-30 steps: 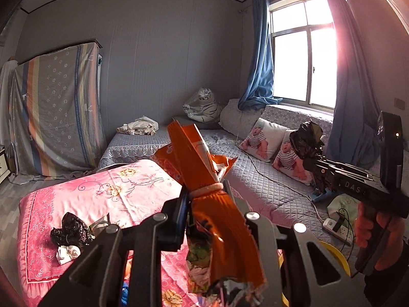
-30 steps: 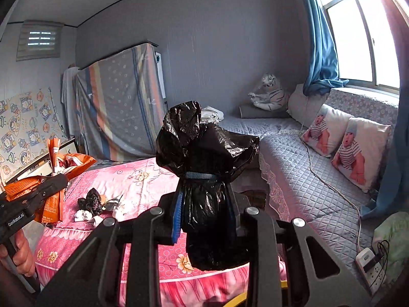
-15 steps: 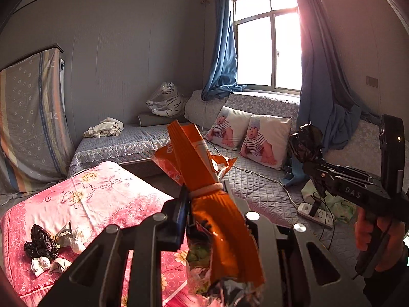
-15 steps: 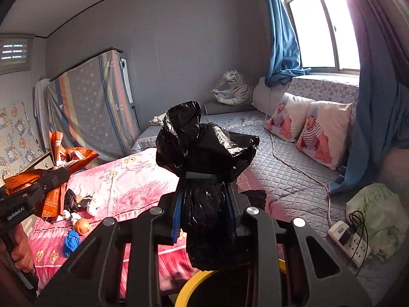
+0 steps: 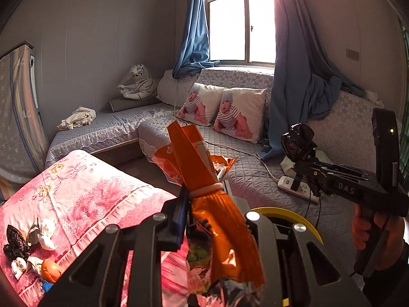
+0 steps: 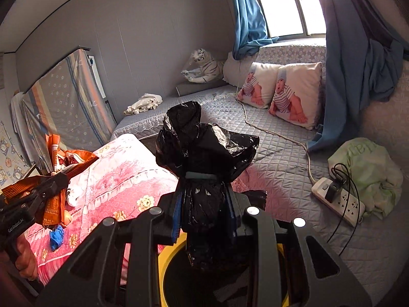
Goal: Collect trash
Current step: 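Lift and carry the black bag and orange wrapper toward the yellow-rimmed bin, then open the right tool over the bin while the left tool drops the orange wrapper, then move both open tools back over the trash on the bed, then grasp the blue crumpled item with the right tool while the left tool grasps the white cloth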
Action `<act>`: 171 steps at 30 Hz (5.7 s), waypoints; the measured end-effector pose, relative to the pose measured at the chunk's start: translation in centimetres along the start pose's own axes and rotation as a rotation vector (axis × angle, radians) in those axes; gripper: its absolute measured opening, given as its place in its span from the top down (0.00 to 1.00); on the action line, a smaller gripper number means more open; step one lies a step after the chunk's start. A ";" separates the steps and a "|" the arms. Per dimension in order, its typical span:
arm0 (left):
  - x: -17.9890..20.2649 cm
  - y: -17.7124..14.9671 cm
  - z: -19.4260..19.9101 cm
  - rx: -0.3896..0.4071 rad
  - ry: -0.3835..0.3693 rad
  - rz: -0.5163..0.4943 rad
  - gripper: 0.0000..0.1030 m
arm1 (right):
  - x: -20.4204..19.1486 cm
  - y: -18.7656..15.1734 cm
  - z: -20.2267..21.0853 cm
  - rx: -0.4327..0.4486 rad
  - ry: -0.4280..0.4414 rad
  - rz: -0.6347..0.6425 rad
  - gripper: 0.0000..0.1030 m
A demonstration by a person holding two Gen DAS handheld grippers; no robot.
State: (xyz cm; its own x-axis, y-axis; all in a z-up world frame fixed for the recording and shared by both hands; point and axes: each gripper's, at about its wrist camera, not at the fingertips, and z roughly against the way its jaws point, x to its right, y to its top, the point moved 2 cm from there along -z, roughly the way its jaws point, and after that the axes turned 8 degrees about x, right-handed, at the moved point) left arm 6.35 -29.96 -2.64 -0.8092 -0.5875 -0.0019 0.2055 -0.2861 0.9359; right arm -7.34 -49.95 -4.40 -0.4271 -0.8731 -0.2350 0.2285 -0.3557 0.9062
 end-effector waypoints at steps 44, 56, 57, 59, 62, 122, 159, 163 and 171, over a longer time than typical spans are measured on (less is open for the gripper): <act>4.3 -6.0 -8.7 -0.249 -0.179 0.021 0.53 | 6.4 -8.6 -3.9 -0.284 -0.090 -0.172 0.56; 1.9 -4.1 -6.9 -0.179 -0.109 0.049 0.53 | 6.2 -7.2 -3.0 -0.238 -0.100 -0.168 0.53; 1.5 -3.8 -6.6 -0.170 -0.098 0.052 0.53 | 6.0 -7.0 -2.9 -0.233 -0.097 -0.165 0.53; 0.7 -3.2 -5.8 -0.148 -0.074 0.057 0.53 | 5.5 -6.6 -2.9 -0.222 -0.086 -0.158 0.53; -0.7 -2.3 -4.5 -0.115 -0.031 0.059 0.53 | 4.5 -5.7 -2.9 -0.197 -0.061 -0.141 0.52; -40.9 -16.1 15.5 -0.143 0.847 0.513 0.51 | -41.8 -11.9 -11.0 -0.438 0.793 0.439 0.40; -43.8 -19.2 9.5 -0.263 0.720 0.521 0.57 | -43.5 -19.4 -15.8 -0.643 0.718 0.501 0.43; -43.6 -19.1 9.0 -0.268 0.719 0.508 0.65 | -43.9 -19.7 -16.0 -0.633 0.706 0.520 0.44; -43.3 -18.8 9.5 -0.252 0.740 0.504 0.84 | -43.9 -19.8 -16.0 -0.621 0.714 0.540 0.73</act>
State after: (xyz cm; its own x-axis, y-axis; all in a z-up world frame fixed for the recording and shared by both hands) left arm 32.26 8.04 -16.81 -0.0527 -0.9955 0.0794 0.6211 0.0296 0.7832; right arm 20.89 -9.89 -17.66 0.4233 -0.8855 -0.1914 0.7210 0.2014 0.6630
